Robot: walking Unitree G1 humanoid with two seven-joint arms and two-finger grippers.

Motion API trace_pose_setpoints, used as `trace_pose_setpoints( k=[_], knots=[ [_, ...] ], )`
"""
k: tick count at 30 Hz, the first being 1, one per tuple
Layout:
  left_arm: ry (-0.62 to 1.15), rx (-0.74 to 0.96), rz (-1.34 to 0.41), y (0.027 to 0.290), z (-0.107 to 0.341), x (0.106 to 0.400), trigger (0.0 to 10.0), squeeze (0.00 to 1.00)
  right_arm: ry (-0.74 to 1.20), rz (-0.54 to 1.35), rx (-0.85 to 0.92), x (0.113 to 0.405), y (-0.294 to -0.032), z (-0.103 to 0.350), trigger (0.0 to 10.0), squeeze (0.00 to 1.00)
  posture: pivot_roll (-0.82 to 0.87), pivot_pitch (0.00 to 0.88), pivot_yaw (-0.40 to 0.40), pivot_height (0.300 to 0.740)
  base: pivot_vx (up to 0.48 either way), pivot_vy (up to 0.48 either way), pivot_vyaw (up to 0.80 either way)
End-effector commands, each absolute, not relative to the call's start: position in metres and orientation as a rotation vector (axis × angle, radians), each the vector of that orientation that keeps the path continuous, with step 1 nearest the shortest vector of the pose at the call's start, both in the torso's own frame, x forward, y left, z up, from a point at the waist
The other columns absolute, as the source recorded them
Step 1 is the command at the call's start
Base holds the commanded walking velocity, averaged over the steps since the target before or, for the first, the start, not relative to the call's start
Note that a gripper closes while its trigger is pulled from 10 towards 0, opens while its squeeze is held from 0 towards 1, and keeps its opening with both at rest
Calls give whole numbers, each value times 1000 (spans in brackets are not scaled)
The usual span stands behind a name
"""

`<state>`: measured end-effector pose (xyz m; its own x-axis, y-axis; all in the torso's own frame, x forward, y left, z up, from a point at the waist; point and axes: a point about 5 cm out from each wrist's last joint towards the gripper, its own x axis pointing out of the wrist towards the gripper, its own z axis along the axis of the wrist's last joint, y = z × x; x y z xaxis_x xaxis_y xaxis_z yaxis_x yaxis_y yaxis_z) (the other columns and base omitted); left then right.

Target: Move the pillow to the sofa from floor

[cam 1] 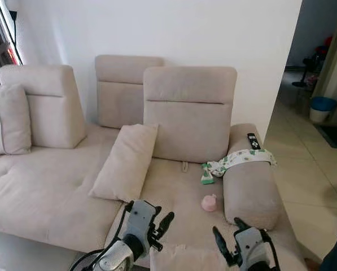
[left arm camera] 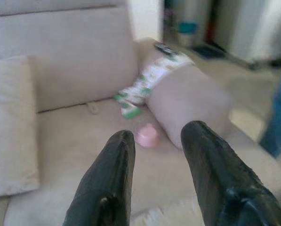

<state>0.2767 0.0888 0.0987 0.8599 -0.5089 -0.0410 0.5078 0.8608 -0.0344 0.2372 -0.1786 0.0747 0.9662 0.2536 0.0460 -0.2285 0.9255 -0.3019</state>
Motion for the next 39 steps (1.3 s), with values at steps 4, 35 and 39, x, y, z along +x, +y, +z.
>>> trace_pose_setpoints(
  k=[4, 35, 39],
  knots=[
    [34, -177, -435, 98, 99, 281, 10000, 0, -168, 238, -293, 235, -176, 85, 10000, 0, -2, 0, 52, 740, 0, 0, 0],
    [41, -284, -452, 94, 93, 274, 10000, 0, -231, 241, -276, 226, -176, 88, 10000, 0, -13, 0, 40, 740, 103, 0, 0],
    [39, -284, -457, 93, 93, 274, 10000, 0, -232, 240, -278, 227, -176, 88, 10000, 0, -14, 0, 40, 740, 0, 0, 0]
  ],
)
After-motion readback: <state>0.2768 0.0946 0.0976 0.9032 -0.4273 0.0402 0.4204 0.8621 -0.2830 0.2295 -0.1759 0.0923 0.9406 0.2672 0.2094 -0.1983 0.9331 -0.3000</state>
